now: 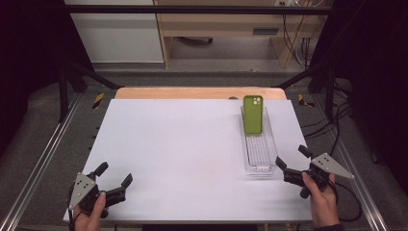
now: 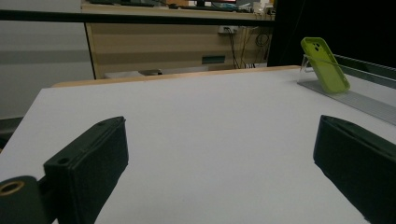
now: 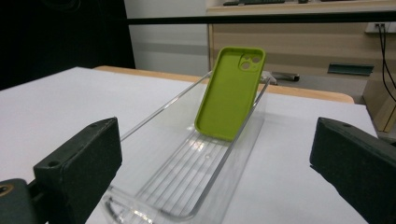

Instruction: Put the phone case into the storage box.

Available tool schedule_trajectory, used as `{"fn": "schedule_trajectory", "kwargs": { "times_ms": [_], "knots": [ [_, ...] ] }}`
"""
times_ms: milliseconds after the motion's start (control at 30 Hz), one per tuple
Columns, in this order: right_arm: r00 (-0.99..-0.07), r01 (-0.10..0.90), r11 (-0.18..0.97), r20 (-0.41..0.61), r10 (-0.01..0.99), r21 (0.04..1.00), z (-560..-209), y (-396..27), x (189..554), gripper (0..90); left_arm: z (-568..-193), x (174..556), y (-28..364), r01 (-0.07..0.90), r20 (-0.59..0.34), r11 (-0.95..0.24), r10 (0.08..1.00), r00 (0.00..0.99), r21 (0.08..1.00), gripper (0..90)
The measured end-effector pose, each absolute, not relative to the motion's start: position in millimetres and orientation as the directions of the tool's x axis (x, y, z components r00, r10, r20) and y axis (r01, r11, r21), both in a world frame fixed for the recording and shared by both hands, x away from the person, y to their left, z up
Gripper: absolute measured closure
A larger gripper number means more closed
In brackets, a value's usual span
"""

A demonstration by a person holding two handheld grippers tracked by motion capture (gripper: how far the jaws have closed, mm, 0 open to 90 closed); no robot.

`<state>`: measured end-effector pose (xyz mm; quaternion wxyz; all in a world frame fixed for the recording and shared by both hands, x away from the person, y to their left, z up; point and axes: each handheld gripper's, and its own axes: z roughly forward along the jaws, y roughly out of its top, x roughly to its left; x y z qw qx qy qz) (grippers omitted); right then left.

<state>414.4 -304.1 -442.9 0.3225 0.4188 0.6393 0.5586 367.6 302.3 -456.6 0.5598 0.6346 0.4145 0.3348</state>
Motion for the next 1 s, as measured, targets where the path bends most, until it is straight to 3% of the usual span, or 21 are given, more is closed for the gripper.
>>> {"fn": "schedule_trajectory", "kwargs": {
  "times_ms": [333, 1000],
  "knots": [
    [-0.47, 0.192, 0.043, 0.054, 0.881, 0.98, -459.7, -291.7, 408.0, 2.7, -456.5, 368.0, 302.7, 0.145, -0.041, -0.025, 0.899, 0.435, 0.989, 2.7],
    [-0.552, 0.102, 0.061, 0.005, 0.834, 0.993, -468.8, -257.3, 402.4, 3.3, -455.1, 367.2, 302.7, 0.113, -0.034, -0.019, 0.892, 0.45, 0.993, 2.6]
  ]
}}
